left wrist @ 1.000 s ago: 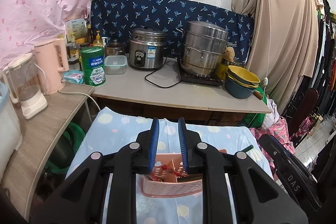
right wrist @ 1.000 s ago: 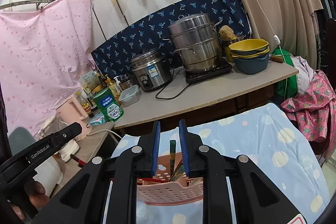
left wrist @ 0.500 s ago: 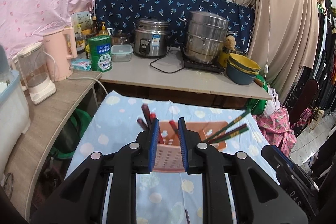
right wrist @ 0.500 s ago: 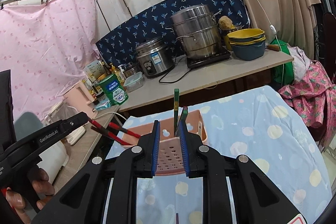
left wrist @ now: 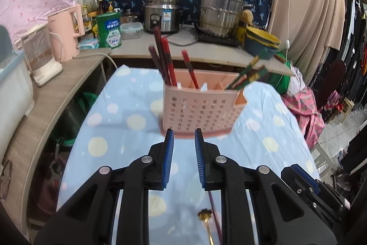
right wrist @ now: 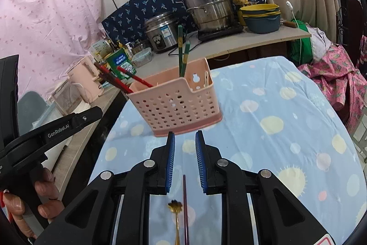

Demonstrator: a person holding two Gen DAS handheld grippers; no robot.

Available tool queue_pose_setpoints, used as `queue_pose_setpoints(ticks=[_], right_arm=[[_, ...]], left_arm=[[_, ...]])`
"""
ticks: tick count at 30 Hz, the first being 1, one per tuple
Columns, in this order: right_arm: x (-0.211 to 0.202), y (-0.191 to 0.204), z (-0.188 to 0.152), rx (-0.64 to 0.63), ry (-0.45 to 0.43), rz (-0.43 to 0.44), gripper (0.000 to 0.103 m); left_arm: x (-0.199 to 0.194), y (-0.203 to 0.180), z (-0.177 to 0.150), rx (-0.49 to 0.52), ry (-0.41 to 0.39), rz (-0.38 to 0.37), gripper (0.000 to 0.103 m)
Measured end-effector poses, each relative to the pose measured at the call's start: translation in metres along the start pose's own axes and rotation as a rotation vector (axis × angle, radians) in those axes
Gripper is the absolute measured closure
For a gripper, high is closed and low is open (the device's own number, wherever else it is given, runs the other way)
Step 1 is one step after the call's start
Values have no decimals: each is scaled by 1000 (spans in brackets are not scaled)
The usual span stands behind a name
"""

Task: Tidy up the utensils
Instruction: 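Move both tools back down toward the gold spoon and dark red chopstick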

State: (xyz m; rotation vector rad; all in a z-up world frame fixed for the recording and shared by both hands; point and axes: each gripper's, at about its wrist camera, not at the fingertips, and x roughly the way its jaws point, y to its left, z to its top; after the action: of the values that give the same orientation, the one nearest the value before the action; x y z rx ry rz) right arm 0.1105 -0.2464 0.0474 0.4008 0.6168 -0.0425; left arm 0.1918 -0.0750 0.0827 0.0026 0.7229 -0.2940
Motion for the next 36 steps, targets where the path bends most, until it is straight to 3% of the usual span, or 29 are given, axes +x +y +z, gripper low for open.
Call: queue_pose_setpoints(ticks=[13, 23, 31, 36], right_arm=[[-2, -16, -90, -19, 197, -42, 84], [-7, -5, -146, -131, 307, -64, 84], [-9, -3, -161, -145, 336, -49, 84], [-8, 2, -167, -161, 351, -37, 84]], left_arm=[[8, 8, -89, 22, 146, 23, 85], [16, 13, -140, 22, 243, 50, 85], [17, 13, -163, 28, 287, 61, 84], [16, 11, -170, 36, 299, 63, 78]])
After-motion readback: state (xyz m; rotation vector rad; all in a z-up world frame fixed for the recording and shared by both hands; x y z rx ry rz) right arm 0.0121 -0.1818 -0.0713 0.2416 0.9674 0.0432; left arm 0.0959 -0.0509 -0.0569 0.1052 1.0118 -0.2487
